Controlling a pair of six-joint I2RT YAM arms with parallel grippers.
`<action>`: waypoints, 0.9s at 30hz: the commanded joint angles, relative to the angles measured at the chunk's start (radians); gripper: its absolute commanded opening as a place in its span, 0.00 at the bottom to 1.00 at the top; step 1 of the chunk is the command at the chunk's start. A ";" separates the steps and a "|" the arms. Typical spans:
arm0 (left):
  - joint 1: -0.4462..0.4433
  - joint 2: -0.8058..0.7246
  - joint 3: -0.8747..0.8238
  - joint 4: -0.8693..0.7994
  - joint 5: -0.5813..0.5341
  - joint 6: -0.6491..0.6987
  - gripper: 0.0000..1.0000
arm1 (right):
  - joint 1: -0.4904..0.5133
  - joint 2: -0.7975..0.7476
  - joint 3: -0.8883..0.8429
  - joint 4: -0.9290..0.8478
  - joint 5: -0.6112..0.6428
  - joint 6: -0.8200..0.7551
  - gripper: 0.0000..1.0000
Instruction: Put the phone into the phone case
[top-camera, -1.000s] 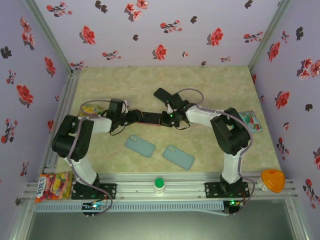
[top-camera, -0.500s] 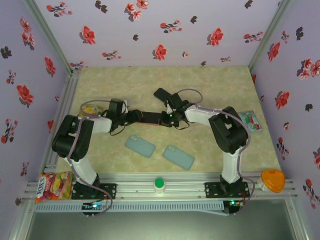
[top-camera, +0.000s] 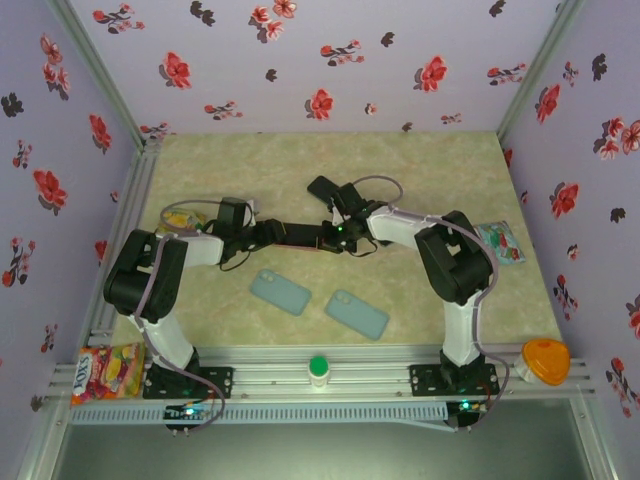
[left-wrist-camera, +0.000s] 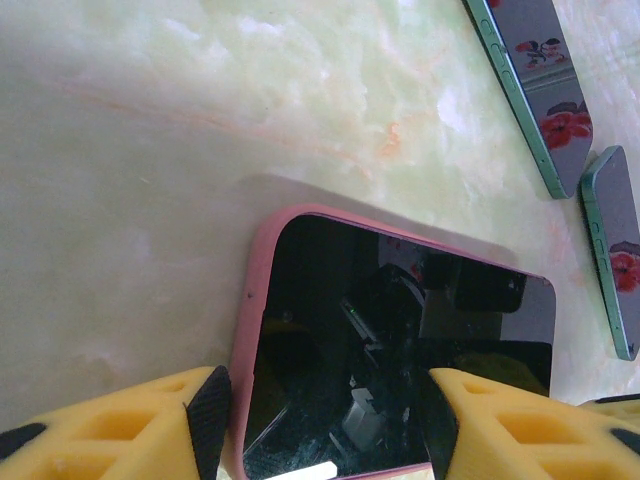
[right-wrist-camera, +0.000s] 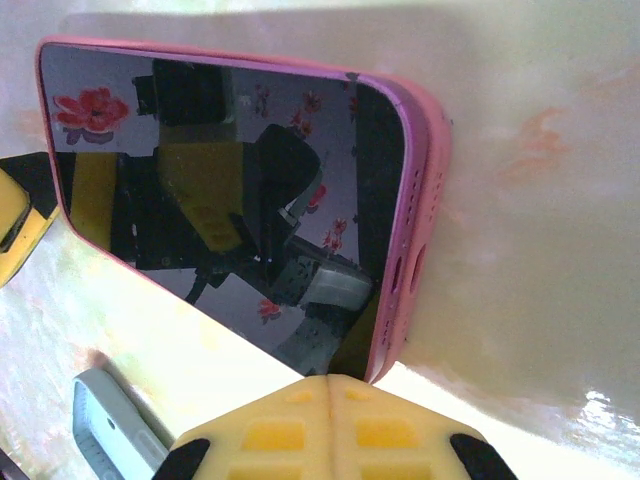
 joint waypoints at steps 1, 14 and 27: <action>-0.005 -0.009 -0.012 -0.028 -0.009 0.023 0.57 | 0.006 0.115 -0.026 -0.063 0.099 0.011 0.00; -0.005 -0.016 -0.024 -0.021 -0.009 0.019 0.57 | 0.006 0.155 -0.015 -0.096 0.126 0.020 0.00; -0.004 -0.024 -0.026 -0.022 -0.010 0.021 0.57 | 0.007 0.132 -0.036 -0.067 0.122 0.040 0.00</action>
